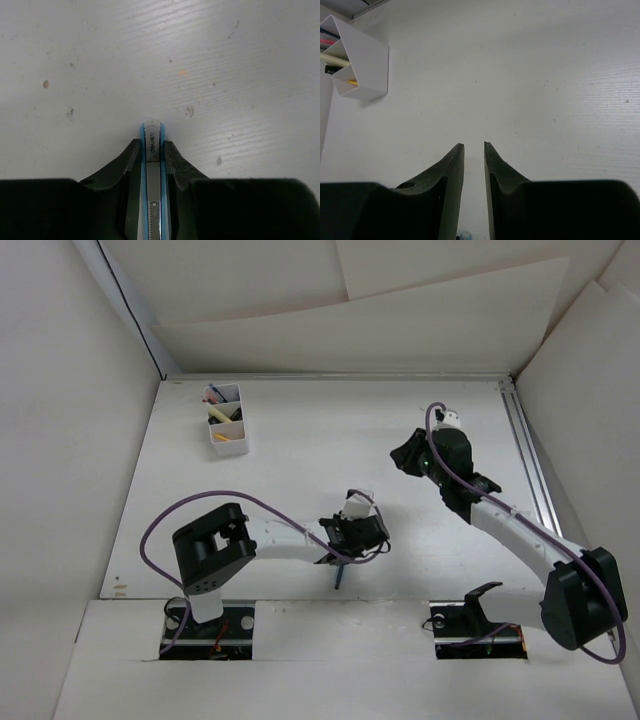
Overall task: Sort the stationery into containers
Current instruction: Pick up the stationery from the corner of the board, then place the stationery in the storage box, then reset both arms
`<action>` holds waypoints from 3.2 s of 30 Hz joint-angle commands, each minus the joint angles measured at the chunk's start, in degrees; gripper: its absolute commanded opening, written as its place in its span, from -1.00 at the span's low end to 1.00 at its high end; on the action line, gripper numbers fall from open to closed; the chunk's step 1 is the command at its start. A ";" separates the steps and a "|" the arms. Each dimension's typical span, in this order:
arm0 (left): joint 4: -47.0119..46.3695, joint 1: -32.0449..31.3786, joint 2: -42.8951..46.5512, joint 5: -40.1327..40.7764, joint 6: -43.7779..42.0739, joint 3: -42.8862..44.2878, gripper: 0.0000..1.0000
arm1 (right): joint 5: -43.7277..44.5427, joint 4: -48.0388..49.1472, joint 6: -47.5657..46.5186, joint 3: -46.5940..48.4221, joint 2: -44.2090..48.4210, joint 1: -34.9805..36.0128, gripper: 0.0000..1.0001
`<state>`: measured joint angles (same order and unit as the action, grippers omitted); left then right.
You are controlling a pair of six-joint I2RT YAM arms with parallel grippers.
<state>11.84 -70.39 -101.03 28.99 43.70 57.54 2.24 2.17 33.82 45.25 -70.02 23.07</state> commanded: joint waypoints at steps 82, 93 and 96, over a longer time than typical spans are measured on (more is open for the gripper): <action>-41.47 49.39 8.29 17.78 -34.75 18.57 1.00 | -1.89 7.76 -2.71 -1.49 4.19 3.56 -0.40; -27.13 48.33 20.35 -34.41 -7.42 14.63 1.00 | -0.75 7.76 -2.71 -1.49 4.19 3.56 -0.07; -29.32 48.33 20.35 -46.77 -6.00 12.17 1.00 | -0.75 7.76 -2.71 -1.49 4.19 4.09 0.15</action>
<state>-18.92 -22.02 -79.90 1.67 32.23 72.66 0.51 6.92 31.73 44.03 -66.87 26.15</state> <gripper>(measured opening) 0.997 0.553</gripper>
